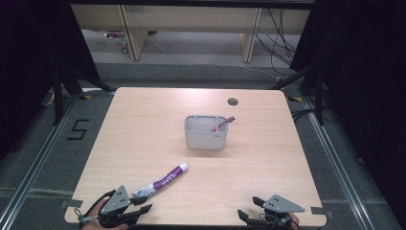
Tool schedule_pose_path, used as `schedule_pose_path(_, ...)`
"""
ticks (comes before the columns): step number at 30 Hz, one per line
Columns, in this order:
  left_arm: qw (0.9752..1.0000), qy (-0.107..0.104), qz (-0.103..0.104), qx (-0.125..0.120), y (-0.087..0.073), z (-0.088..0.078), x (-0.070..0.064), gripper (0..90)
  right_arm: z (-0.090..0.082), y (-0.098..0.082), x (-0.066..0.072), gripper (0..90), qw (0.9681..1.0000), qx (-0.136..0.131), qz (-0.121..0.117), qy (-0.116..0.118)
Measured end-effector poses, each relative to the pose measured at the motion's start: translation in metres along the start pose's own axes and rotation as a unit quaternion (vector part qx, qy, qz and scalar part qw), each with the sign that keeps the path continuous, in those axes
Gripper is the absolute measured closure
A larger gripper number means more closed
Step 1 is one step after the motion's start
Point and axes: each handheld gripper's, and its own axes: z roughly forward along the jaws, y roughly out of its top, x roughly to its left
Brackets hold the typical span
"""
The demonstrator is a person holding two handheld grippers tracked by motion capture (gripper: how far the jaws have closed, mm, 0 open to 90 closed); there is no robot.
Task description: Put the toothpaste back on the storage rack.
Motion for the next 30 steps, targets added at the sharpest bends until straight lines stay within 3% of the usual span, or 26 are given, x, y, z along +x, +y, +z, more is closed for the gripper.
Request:
schedule_pose_path(4, 0.9995, 0.018, 0.023, 0.012, 0.003, 0.001, 0.003, 82.3, 0.001, 0.000, 0.000, 29.0, 0.9999, 0.004, -0.015, -0.002)
schedule_pose_path(8, 0.9997, 0.016, 0.016, -0.001, 0.007, 0.002, 0.004, 87.1, 0.002, 0.000, 0.000, 29.0, 0.9999, 0.006, -0.013, -0.002)
schedule_pose_path(9, 0.9996, 0.016, 0.021, 0.007, 0.008, 0.002, 0.004, 88.4, 0.001, 0.000, 0.000, 29.0, 0.9999, 0.005, -0.012, 0.000)
schedule_pose_path(10, 0.9993, 0.018, 0.031, 0.014, 0.009, 0.004, 0.006, 89.0, 0.001, 0.000, 0.000, 29.0, 0.9999, 0.005, -0.011, 0.000)
schedule_pose_path(12, 0.9997, 0.014, 0.019, 0.009, 0.009, 0.008, 0.002, 89.2, 0.001, 0.001, 0.001, 29.1, 0.9999, 0.006, -0.012, 0.000)
schedule_pose_path(13, 0.9990, 0.017, 0.031, 0.029, 0.010, 0.008, 0.003, 89.2, 0.002, 0.000, 0.001, 29.1, 0.9999, 0.003, -0.011, 0.002)
schedule_pose_path(15, 0.9989, 0.015, 0.035, 0.030, 0.010, 0.012, 0.003, 89.3, 0.002, 0.000, 0.003, 29.2, 0.9999, 0.007, 0.003, 0.007)
schedule_pose_path(18, 0.9984, 0.016, 0.035, 0.042, 0.010, 0.017, 0.005, 89.4, 0.002, 0.000, 0.003, 29.2, 0.9999, 0.008, 0.004, 0.007)
schedule_pose_path(20, 0.9977, 0.024, 0.039, 0.050, 0.010, 0.019, 0.007, 89.4, 0.001, 0.000, 0.003, 29.2, 0.9999, 0.011, 0.002, 0.004)
schedule_pose_path(21, 0.9982, 0.020, 0.031, 0.048, 0.010, 0.020, 0.007, 89.4, 0.000, 0.000, 0.003, 29.2, 0.9999, 0.012, 0.002, 0.004)
schedule_pose_path(22, 0.9972, 0.031, 0.042, 0.053, 0.010, 0.021, 0.009, 89.4, 0.001, 0.001, 0.001, 29.2, 0.9999, 0.007, -0.009, 0.009)
schedule_pose_path(23, 0.9977, 0.028, 0.035, 0.050, 0.009, 0.022, 0.009, 89.4, 0.001, 0.001, 0.001, 29.2, 0.9999, 0.005, -0.015, 0.004)
schedule_pose_path(24, 0.9974, 0.032, 0.036, 0.055, 0.009, 0.022, 0.011, 89.4, 0.001, 0.000, 0.004, 29.2, 0.9999, 0.010, 0.004, 0.005)
schedule_pose_path(27, 0.9965, 0.036, 0.039, 0.064, 0.008, 0.022, 0.015, 89.4, 0.001, 0.000, 0.004, 29.4, 1.0000, 0.008, 0.000, 0.005)
schedule_pose_path(28, 0.9974, 0.032, 0.028, 0.058, 0.007, 0.023, 0.014, 89.4, 0.001, 0.000, 0.004, 29.4, 1.0000, 0.008, -0.001, 0.005)
schedule_pose_path(29, 0.9965, 0.034, 0.040, 0.065, 0.007, 0.023, 0.017, 89.4, 0.001, 0.000, 0.004, 29.4, 1.0000, 0.008, 0.000, 0.005)
schedule_pose_path(30, 0.9966, 0.035, 0.037, 0.065, 0.007, 0.023, 0.016, 89.4, 0.001, 0.000, 0.004, 29.4, 1.0000, 0.008, 0.001, 0.005)
